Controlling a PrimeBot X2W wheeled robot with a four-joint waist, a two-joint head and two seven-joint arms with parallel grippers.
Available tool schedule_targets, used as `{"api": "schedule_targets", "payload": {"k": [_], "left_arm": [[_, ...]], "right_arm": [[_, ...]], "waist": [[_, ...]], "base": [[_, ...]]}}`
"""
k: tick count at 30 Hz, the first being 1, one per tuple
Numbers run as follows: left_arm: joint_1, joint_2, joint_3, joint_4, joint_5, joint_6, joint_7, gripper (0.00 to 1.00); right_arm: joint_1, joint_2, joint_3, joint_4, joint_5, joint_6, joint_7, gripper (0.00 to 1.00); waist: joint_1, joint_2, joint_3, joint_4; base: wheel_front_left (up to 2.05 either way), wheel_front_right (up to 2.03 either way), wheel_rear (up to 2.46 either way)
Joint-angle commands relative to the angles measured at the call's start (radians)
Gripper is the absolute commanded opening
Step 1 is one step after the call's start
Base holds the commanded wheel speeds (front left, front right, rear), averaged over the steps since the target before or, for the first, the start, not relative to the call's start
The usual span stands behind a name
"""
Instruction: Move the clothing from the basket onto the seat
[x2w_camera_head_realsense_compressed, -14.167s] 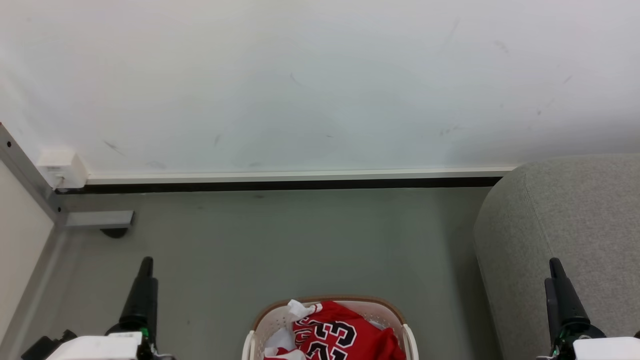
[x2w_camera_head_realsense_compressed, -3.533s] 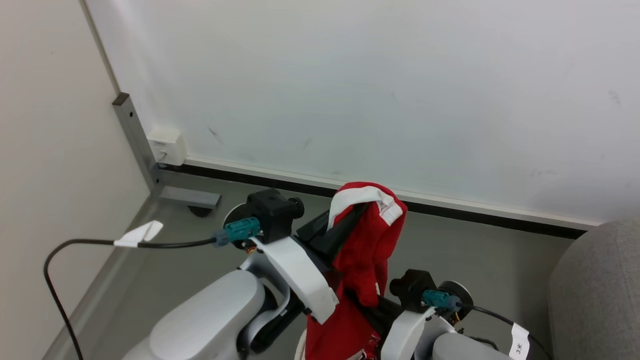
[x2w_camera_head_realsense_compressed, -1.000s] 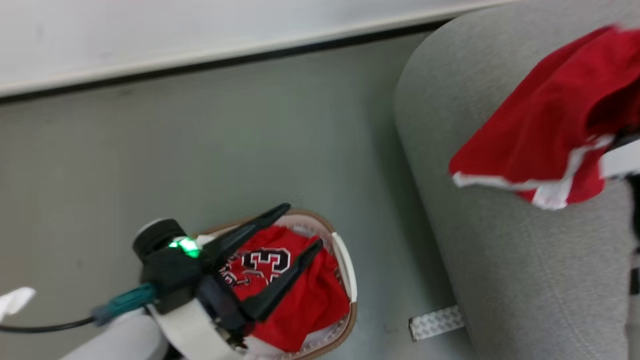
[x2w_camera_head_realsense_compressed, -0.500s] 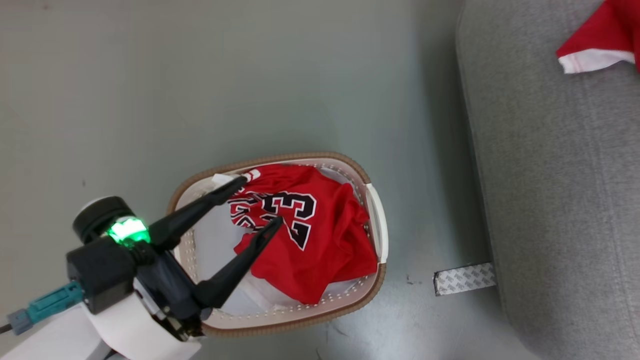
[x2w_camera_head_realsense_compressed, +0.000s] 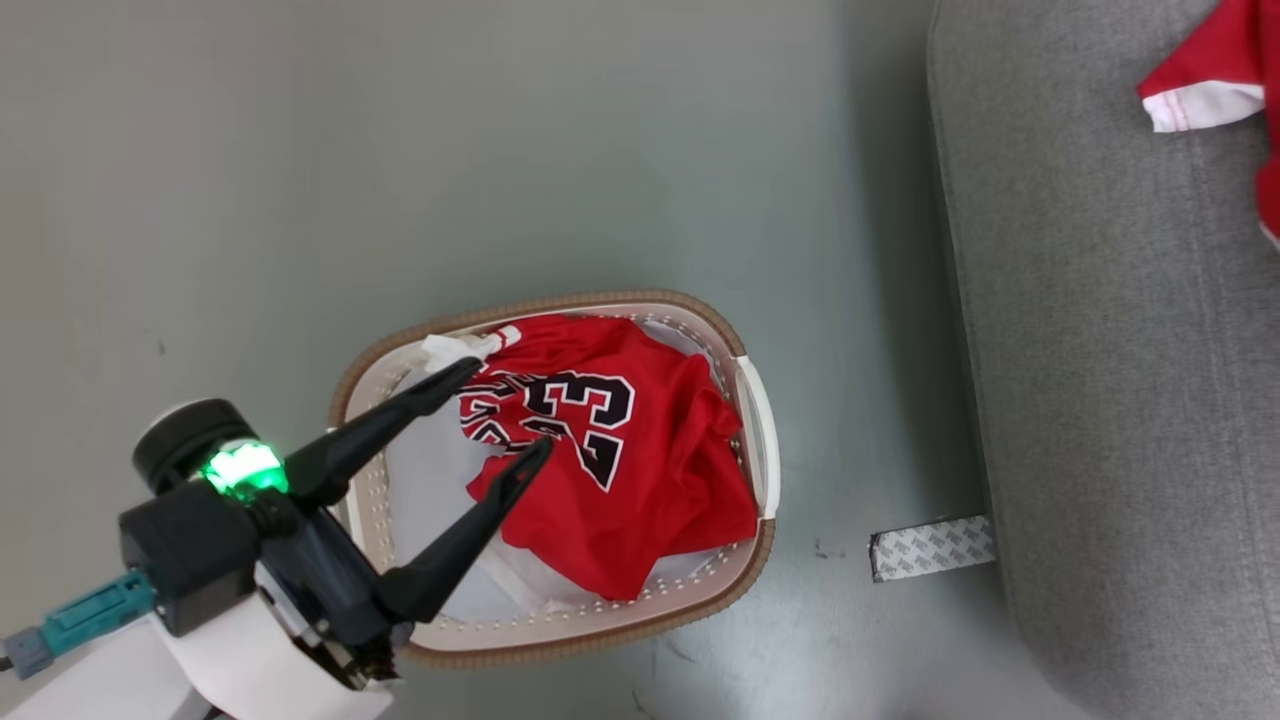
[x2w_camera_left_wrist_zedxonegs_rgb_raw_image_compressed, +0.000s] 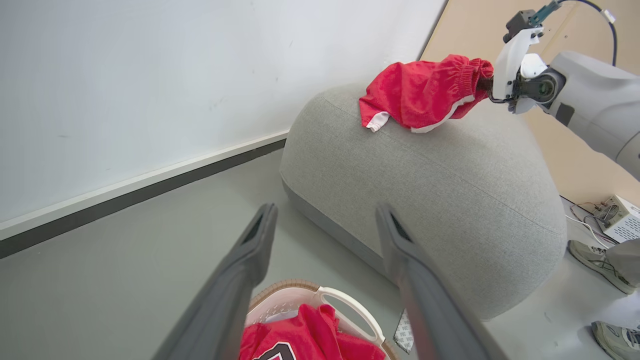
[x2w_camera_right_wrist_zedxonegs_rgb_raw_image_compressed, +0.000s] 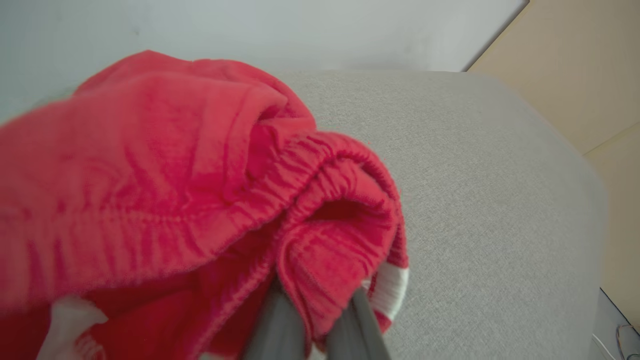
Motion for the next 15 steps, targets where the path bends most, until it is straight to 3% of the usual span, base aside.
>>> {"api": "schedule_targets", "payload": {"k": [1,2,3,8,15], "left_arm": [[0.007,0.003,-0.001,0.004,0.016,0.001,0.000,1.00],[0.005,0.001,-0.005,0.006,0.014,0.001,0.000,1.00],[0.003,-0.001,-0.007,0.010,0.012,0.001,0.000,1.00],[-0.005,-0.033,-0.024,0.045,0.002,0.001,0.000,1.00],[0.000,-0.117,-0.047,0.136,-0.017,0.000,0.000,1.00]], "right_arm": [[0.012,-0.003,0.008,0.001,0.002,-0.002,0.010,0.40],[0.016,-0.002,0.018,-0.001,0.003,-0.002,0.018,0.95],[0.019,-0.003,0.023,-0.004,0.002,-0.002,0.026,1.00],[0.043,-0.004,0.046,-0.007,0.017,-0.002,0.119,1.00],[0.137,-0.002,0.164,-0.106,-0.026,-0.002,0.278,1.00]], "waist": [[-0.0001,0.0000,-0.009,-0.003],[-0.0001,0.0000,-0.015,-0.004],[-0.0001,0.0000,-0.024,-0.006],[-0.0001,0.0000,-0.096,-0.007],[-0.0001,0.0000,-0.256,-0.005]], "base": [[0.00,0.00,0.00],[0.00,0.00,0.00],[0.00,0.00,0.00],[0.00,0.00,0.00],[0.00,0.00,0.00]]}}
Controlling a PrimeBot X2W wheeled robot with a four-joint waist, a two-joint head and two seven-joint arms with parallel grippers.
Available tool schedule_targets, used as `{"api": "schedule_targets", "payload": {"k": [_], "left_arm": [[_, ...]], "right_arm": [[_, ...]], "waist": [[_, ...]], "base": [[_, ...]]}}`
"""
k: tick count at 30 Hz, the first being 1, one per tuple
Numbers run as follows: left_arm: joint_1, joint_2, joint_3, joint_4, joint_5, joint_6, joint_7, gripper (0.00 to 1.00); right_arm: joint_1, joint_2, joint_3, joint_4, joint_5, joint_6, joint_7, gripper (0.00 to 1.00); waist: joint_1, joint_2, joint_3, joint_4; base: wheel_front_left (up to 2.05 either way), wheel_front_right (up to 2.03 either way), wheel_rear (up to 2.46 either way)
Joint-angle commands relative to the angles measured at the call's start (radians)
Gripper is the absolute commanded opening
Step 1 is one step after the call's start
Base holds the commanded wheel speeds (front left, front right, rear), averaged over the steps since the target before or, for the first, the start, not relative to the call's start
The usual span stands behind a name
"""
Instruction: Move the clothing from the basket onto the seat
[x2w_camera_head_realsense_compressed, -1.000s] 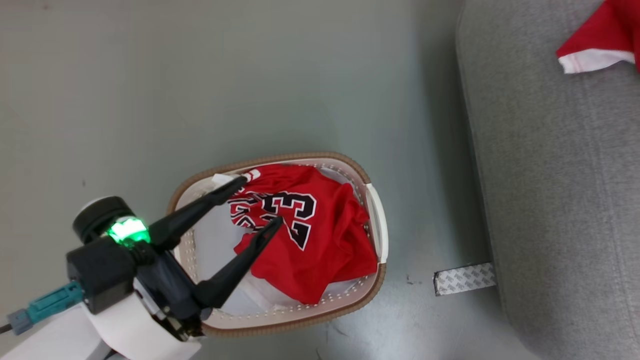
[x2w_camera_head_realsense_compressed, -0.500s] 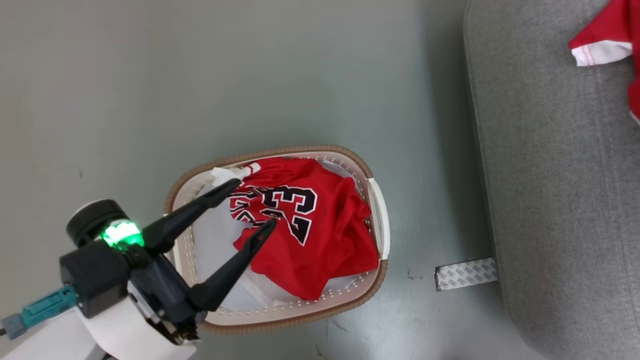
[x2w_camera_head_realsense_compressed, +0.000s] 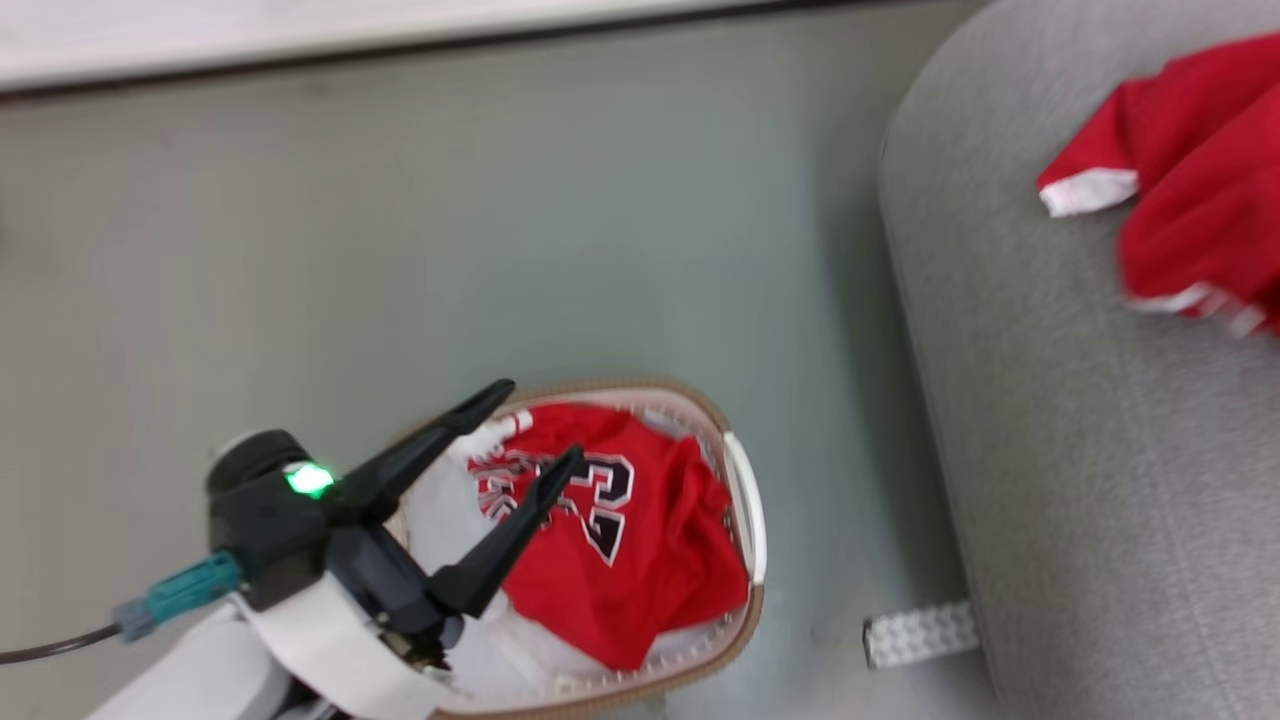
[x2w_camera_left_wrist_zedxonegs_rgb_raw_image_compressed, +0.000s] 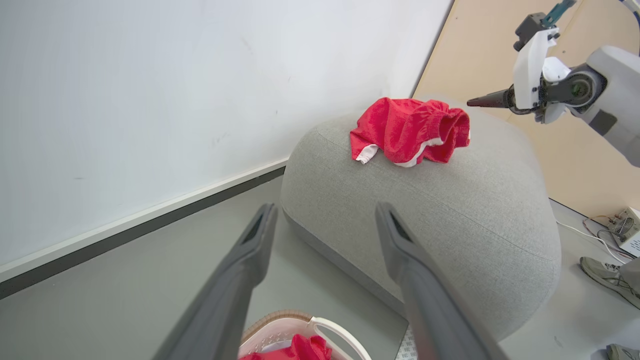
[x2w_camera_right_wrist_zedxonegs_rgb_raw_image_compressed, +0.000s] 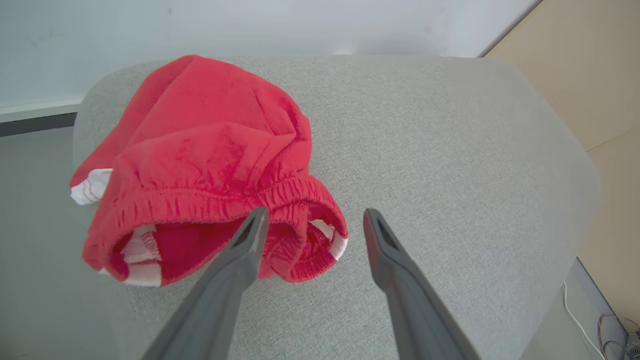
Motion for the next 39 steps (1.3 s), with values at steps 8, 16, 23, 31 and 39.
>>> {"api": "schedule_targets", "payload": {"k": [8,16,23,31,39], "left_arm": [[0.034,-0.114,0.007,0.112,-0.034,0.028,0.000,1.00],[0.063,-0.184,0.082,0.200,-0.062,0.080,0.000,1.00],[0.117,-0.208,0.208,0.272,-0.070,0.138,0.000,1.00],[0.216,-0.267,0.384,0.306,-0.022,0.151,0.000,1.00],[0.347,-0.384,0.587,0.347,0.078,0.090,0.000,1.00]], "right_arm": [[0.088,-0.042,0.140,-0.076,0.001,-0.002,0.008,1.00],[0.150,-0.138,0.294,-0.090,0.170,-0.002,-0.149,1.00],[0.211,-0.171,0.420,-0.087,0.292,-0.002,-0.330,1.00],[0.300,-0.141,0.493,0.013,0.366,-0.002,-0.551,1.00],[0.420,-0.092,0.588,0.216,0.373,-0.002,-0.896,1.00]], "waist": [[0.0000,0.0000,-0.254,0.015],[0.0000,0.0000,-0.387,0.054],[0.0000,0.0000,-0.437,0.079],[0.0000,0.0000,-0.471,0.101],[0.0000,0.0000,-0.476,0.124]], "base": [[0.00,0.00,0.00],[0.00,0.00,0.00],[0.00,0.00,0.00],[0.00,0.00,0.00],[0.00,0.00,0.00]]}}
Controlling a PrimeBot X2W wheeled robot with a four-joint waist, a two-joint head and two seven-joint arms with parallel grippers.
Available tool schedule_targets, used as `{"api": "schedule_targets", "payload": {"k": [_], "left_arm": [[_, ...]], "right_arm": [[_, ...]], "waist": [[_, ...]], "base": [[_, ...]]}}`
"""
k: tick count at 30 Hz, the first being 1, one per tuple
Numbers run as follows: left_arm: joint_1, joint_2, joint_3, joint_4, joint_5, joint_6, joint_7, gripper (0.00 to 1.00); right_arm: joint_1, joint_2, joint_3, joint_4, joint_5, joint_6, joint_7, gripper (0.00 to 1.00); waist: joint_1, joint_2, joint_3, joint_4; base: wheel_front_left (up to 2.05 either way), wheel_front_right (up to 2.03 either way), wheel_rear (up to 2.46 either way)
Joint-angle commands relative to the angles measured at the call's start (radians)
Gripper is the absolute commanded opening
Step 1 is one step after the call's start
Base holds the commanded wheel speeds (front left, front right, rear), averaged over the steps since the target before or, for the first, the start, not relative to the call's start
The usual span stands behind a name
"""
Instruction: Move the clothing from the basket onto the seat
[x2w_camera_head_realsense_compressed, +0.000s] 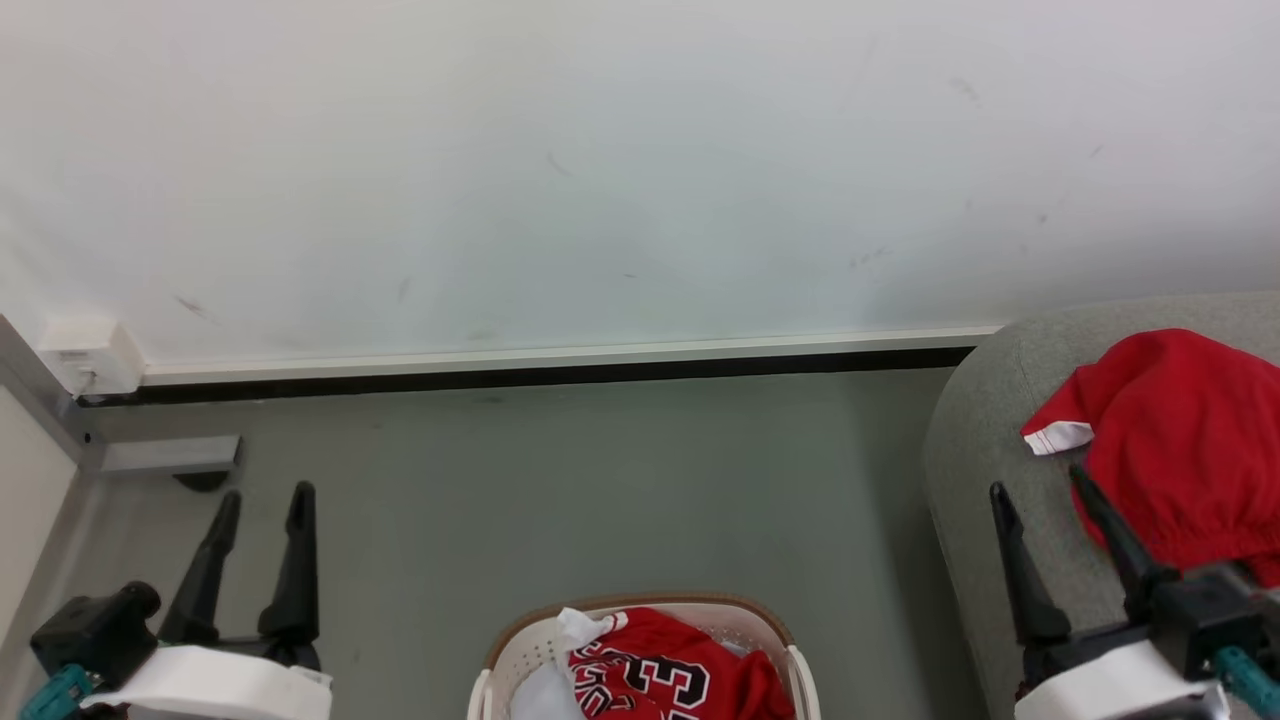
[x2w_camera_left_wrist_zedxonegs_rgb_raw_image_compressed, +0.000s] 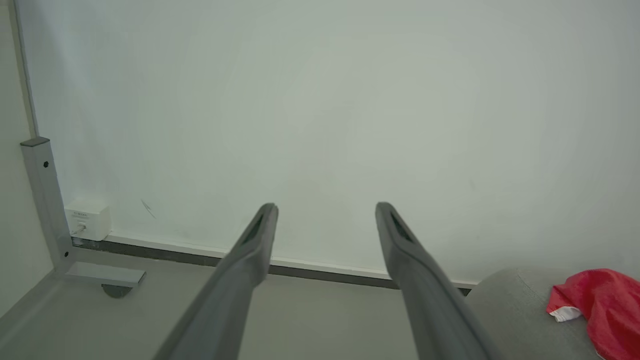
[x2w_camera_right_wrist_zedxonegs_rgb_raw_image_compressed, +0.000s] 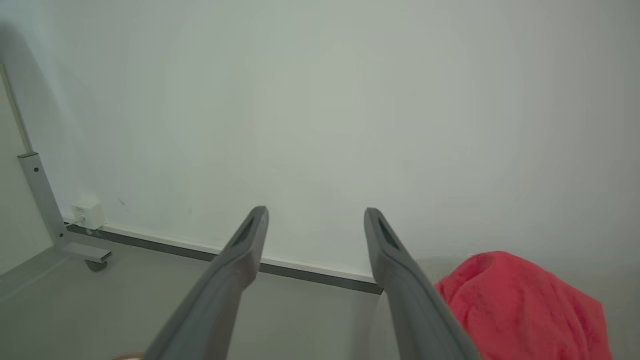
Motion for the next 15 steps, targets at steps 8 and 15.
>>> {"api": "schedule_targets", "payload": {"k": [8,15], "left_arm": [[0.078,-0.087,0.099,0.020,0.125,-0.061,0.000,1.00],[0.076,-0.131,0.130,0.025,0.174,-0.084,0.000,1.00]], "right_arm": [[0.073,0.075,-0.031,0.109,-0.007,-0.003,-0.115,1.00],[0.087,0.090,-0.034,0.081,0.018,-0.003,-0.121,1.00]], "waist": [[0.0001,0.0000,0.003,-0.009],[0.0001,0.0000,0.010,-0.012]], "base": [[0.00,0.00,0.00],[0.00,0.00,0.00]]}}
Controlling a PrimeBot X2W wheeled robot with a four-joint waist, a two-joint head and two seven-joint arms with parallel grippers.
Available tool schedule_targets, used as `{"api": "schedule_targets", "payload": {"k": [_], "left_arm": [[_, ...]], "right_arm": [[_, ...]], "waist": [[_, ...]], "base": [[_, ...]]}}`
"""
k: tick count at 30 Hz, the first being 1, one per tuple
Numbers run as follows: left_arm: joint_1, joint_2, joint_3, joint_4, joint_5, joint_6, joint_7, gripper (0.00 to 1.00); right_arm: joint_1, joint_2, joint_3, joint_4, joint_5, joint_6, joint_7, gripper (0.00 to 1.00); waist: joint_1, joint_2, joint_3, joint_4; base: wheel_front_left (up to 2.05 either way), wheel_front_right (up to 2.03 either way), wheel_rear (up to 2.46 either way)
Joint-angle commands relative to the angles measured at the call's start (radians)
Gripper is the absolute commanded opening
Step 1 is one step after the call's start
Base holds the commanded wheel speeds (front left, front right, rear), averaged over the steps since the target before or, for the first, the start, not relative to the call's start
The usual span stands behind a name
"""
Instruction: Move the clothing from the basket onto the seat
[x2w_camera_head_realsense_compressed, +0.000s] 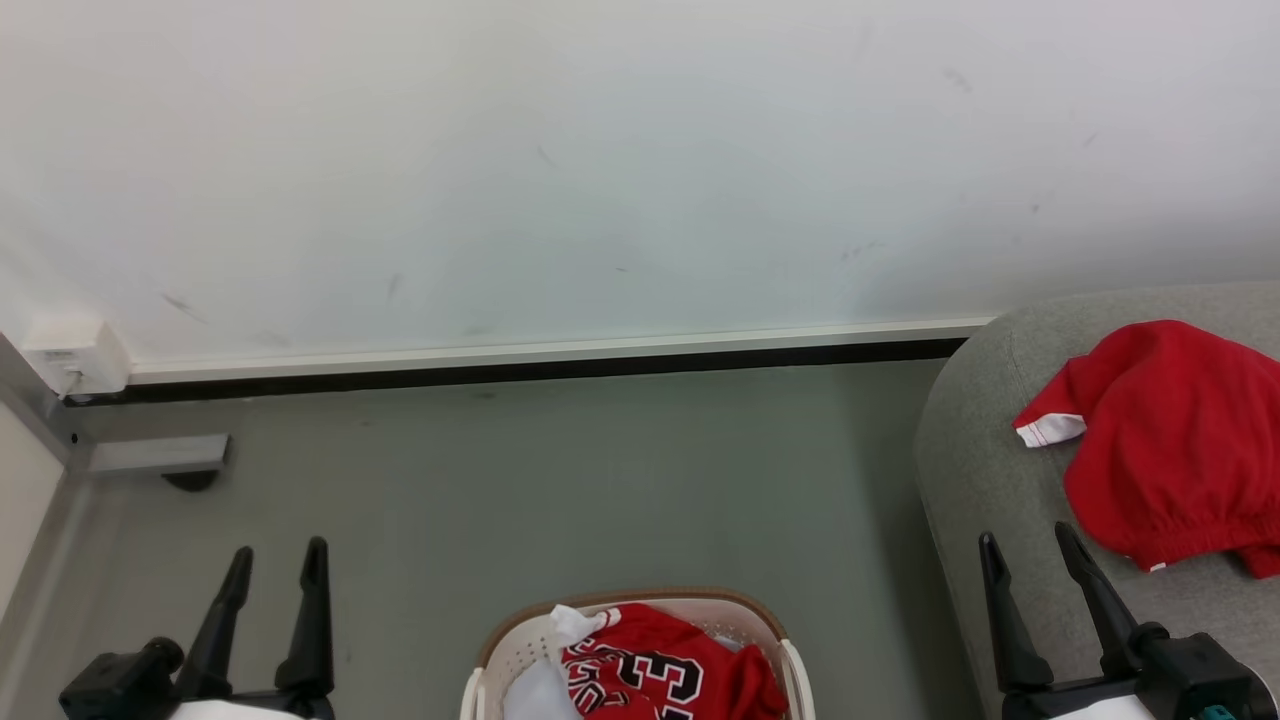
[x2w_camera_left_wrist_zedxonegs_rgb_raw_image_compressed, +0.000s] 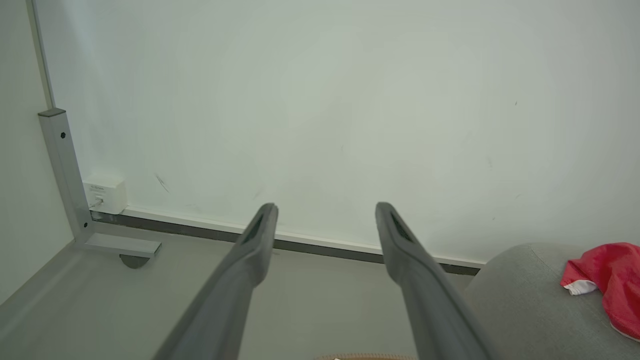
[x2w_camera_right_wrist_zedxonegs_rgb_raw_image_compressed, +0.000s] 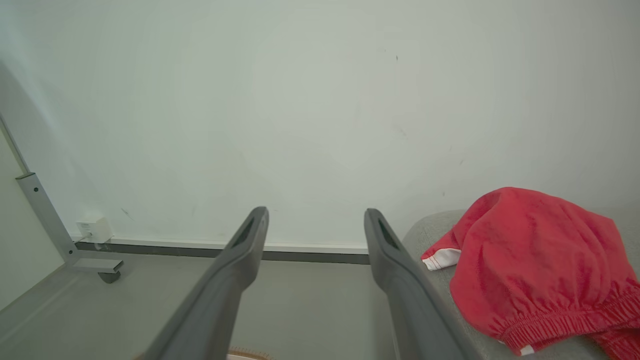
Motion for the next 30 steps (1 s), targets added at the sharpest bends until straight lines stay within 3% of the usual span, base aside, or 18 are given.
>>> {"api": "schedule_targets", "payload": {"k": [1,21,30], "left_arm": [[-0.007,0.000,0.005,-0.001,0.011,-0.004,0.000,1.00],[-0.030,0.031,-0.048,-0.020,-0.035,-0.005,0.000,1.00],[-0.092,0.109,-0.145,-0.061,-0.070,-0.005,0.000,1.00]], "right_arm": [[0.010,-0.002,-0.003,-0.006,0.007,-0.003,-0.007,1.00],[-0.024,-0.001,-0.013,-0.033,0.001,-0.003,-0.006,1.00],[-0.069,-0.002,-0.031,-0.072,-0.014,-0.003,-0.005,1.00]], "waist": [[0.0001,-0.0001,0.001,-0.002],[0.0001,-0.0001,0.052,-0.040],[0.0001,-0.0001,0.167,-0.090]], "base": [[0.00,0.00,0.00],[0.00,0.00,0.00],[0.00,0.00,0.00]]}}
